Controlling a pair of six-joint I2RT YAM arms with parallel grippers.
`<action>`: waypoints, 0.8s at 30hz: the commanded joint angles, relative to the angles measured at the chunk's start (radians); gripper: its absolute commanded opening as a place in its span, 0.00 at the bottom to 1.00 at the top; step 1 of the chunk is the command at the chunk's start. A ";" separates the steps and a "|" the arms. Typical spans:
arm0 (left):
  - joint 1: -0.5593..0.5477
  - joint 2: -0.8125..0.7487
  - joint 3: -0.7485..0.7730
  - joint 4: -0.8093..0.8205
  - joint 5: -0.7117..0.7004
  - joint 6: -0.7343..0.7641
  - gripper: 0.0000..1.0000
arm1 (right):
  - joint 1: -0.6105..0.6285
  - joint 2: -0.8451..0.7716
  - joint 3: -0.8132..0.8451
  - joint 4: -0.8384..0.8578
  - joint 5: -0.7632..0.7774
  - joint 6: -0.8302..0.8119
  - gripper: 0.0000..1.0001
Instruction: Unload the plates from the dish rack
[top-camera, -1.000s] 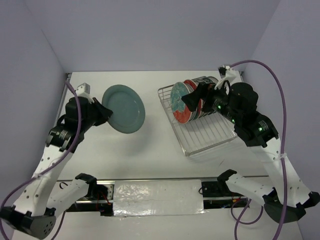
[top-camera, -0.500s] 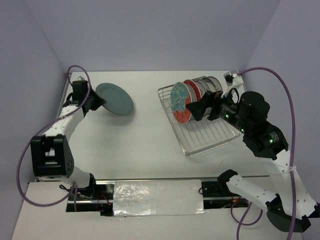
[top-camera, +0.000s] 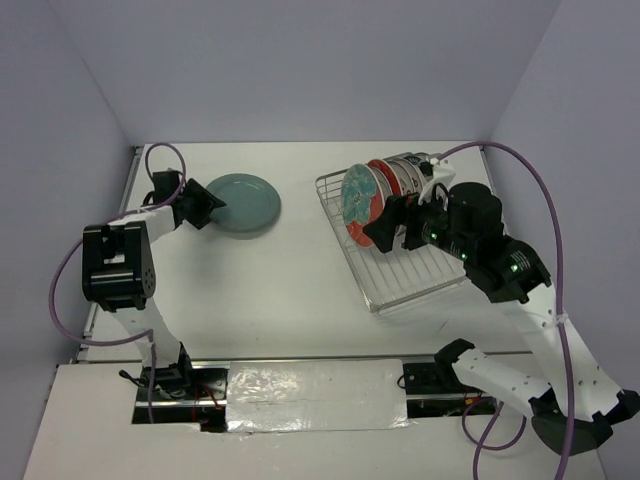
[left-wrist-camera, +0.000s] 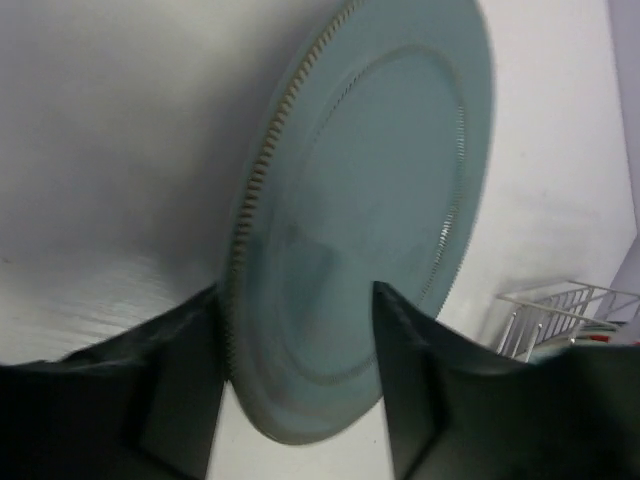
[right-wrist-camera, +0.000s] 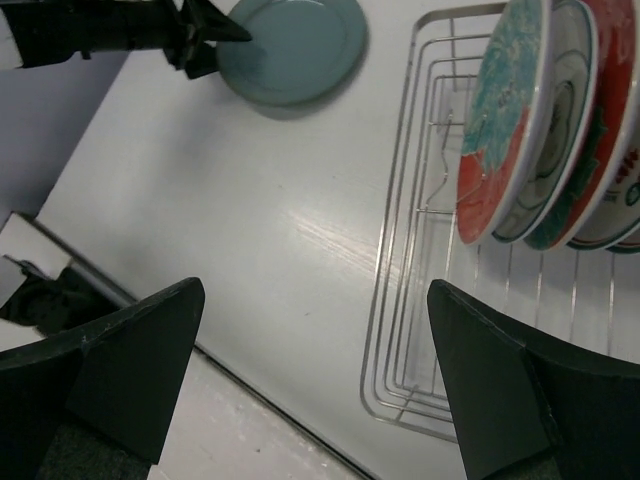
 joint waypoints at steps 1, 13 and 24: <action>0.009 0.036 0.048 -0.037 -0.028 -0.024 0.69 | -0.004 0.081 0.075 -0.052 0.127 -0.044 1.00; 0.015 -0.113 0.152 -0.645 -0.477 0.030 0.99 | -0.001 0.543 0.376 -0.160 0.543 -0.199 0.82; 0.012 -0.864 -0.101 -0.645 -0.333 0.350 1.00 | 0.022 0.715 0.398 -0.072 0.618 -0.253 0.56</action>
